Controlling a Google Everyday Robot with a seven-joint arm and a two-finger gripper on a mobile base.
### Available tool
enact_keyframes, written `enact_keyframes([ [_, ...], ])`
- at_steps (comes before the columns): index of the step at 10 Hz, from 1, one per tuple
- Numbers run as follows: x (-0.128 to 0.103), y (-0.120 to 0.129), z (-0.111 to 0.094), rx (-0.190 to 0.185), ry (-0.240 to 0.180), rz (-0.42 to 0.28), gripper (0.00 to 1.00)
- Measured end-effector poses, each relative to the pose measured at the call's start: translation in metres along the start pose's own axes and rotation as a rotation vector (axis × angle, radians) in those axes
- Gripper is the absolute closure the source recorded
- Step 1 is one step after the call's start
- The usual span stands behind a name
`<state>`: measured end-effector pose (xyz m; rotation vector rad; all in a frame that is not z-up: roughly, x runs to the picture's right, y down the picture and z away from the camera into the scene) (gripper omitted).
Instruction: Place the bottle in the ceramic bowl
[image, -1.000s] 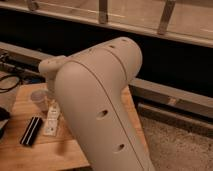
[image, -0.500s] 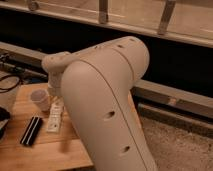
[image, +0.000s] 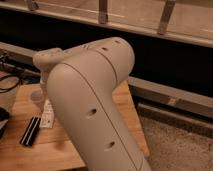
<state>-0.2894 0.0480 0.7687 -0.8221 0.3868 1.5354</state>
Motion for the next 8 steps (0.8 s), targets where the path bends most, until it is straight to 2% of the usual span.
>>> enact_keyframes([
  [2, 0.002, -0.019, -0.016, -0.001, -0.033, 0.036, 1.0],
  [3, 0.005, -0.038, -0.028, 0.0, -0.052, 0.064, 1.0],
  [8, 0.036, -0.152, -0.078, -0.021, -0.094, 0.203, 1.0],
])
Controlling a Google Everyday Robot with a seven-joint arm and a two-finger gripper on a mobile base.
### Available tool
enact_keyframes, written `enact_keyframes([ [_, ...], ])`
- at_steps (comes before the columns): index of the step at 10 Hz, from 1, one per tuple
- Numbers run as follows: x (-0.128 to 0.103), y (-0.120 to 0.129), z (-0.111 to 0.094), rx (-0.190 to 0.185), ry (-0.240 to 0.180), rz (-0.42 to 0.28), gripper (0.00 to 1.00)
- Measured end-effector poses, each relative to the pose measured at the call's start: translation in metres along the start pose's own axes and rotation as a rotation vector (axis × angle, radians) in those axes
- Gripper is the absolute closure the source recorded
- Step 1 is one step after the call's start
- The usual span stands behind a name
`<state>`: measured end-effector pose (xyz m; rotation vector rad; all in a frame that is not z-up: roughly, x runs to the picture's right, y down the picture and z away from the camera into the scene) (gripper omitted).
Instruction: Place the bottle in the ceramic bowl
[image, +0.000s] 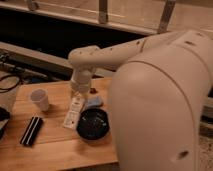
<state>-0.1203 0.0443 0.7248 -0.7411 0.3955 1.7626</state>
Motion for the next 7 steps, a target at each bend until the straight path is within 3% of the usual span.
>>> enact_keyframes([
  [3, 0.014, -0.033, -0.002, 0.001, 0.005, -0.002, 1.0],
  [7, 0.019, -0.035, 0.013, 0.01, 0.007, 0.01, 1.0],
])
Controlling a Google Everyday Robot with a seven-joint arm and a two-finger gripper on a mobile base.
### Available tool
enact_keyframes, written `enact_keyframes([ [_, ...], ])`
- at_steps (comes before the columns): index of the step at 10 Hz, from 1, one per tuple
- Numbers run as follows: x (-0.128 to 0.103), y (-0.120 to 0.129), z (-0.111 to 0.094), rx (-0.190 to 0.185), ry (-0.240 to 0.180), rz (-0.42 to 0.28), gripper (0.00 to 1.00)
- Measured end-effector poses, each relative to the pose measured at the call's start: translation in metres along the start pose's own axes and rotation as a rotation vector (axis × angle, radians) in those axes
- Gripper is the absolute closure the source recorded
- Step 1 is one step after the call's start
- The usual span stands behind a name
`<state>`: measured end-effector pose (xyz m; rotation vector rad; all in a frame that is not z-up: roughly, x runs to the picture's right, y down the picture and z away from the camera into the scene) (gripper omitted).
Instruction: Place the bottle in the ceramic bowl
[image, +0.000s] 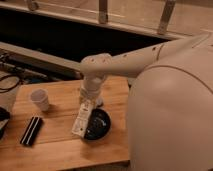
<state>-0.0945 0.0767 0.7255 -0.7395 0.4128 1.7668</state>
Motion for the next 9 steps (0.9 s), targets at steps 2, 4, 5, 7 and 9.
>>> enact_keyframes([
  [2, 0.004, -0.011, 0.002, 0.009, -0.001, 0.004, 1.0],
  [4, 0.005, -0.009, 0.012, 0.013, 0.002, 0.005, 1.0],
  [5, 0.005, -0.007, 0.015, 0.015, 0.005, 0.005, 1.0],
  [7, 0.007, -0.01, 0.017, 0.024, 0.011, 0.004, 0.95],
  [9, 0.006, -0.009, 0.02, 0.025, 0.012, 0.008, 0.75],
])
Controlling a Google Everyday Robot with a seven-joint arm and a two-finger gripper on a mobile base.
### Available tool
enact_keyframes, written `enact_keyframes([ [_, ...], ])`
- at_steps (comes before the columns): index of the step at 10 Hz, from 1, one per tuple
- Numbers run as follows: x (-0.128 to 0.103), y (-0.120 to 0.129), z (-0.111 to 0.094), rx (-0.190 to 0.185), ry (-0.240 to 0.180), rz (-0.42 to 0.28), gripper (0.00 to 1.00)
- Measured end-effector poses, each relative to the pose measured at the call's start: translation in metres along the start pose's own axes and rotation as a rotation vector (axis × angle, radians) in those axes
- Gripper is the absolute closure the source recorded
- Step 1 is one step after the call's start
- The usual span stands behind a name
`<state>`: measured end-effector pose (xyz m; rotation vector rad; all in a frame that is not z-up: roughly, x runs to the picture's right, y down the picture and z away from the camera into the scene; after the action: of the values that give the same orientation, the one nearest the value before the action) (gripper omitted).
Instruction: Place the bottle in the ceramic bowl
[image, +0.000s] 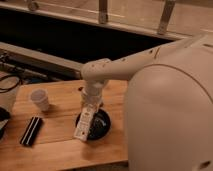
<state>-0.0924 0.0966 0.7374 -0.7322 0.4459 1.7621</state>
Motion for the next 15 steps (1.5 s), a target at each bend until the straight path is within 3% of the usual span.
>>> enact_keyframes([
  [2, 0.0, 0.004, 0.002, -0.001, 0.0, -0.004, 0.63],
  [5, 0.0, 0.0, 0.008, 0.005, 0.004, 0.0, 0.62],
  [6, 0.0, 0.0, 0.011, 0.004, 0.005, -0.002, 0.63],
  [8, 0.001, -0.002, 0.014, 0.004, 0.006, -0.002, 0.79],
  [9, 0.0, -0.004, 0.014, 0.004, 0.005, 0.0, 0.82],
  [13, 0.0, -0.024, 0.018, 0.002, 0.002, 0.012, 0.83],
  [15, 0.0, -0.017, 0.023, 0.003, 0.007, 0.001, 0.82],
])
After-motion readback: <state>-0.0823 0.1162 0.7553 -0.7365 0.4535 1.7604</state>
